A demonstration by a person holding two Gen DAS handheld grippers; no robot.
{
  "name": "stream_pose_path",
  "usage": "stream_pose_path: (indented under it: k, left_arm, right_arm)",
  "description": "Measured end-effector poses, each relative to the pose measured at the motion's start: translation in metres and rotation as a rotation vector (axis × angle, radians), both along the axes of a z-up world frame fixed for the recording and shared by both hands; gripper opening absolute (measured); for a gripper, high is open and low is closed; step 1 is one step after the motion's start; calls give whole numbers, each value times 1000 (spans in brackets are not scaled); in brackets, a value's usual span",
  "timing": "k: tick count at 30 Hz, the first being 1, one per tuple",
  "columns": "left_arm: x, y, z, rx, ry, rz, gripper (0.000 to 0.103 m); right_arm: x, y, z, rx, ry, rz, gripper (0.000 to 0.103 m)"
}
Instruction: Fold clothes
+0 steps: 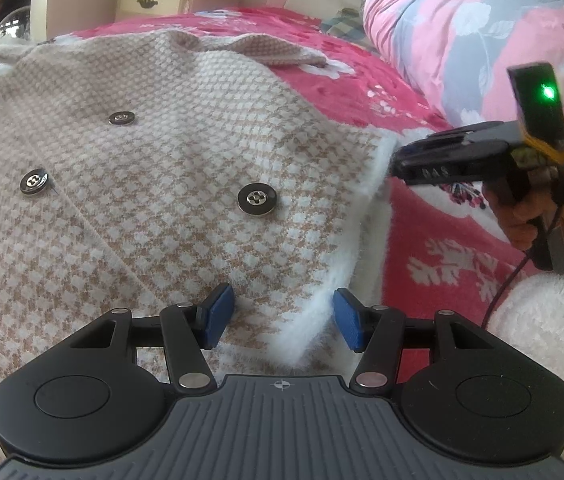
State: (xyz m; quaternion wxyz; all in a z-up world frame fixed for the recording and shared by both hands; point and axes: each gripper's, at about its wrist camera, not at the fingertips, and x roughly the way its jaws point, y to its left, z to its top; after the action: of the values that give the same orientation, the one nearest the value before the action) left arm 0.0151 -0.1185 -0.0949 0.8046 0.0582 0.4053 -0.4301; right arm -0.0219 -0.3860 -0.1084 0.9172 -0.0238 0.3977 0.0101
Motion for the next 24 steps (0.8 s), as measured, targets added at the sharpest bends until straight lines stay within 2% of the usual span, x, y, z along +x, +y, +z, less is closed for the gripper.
stream_pose_path:
  k: [1, 2, 6, 9, 11, 14, 16, 20, 22, 24]
  left_arm:
    - [0, 1, 0, -4, 3, 2, 55]
    - [1, 1, 0, -8, 7, 3, 55]
    - [3, 3, -2, -18, 21, 9, 55]
    - [4, 4, -2, -26, 36, 20, 55]
    - [5, 4, -1, -30, 42, 28, 55]
    - [4, 3, -2, -28, 41, 34, 55]
    - [4, 3, -3, -27, 37, 33, 55]
    - [3, 3, -3, -27, 33, 35, 55]
    - [4, 2, -2, -26, 35, 37, 55]
    - [3, 2, -1, -25, 32, 34, 55]
  right_arm:
    - [-5, 0, 1, -18, -16, 22, 41]
    - [-10, 0, 2, -27, -32, 39, 43]
    - [-6, 0, -6, 4, -34, 65, 43]
    - [6, 6, -12, -21, -105, 81, 43]
    - [16, 4, -14, -41, -160, 19, 43]
    - [24, -3, -17, -71, -183, -78, 43]
    - [18, 8, -22, -153, -182, -34, 43]
    - [11, 21, -22, -77, -183, 72, 43]
    - [15, 26, -23, -116, -188, 74, 41]
    - [16, 22, -22, -208, -191, -27, 39]
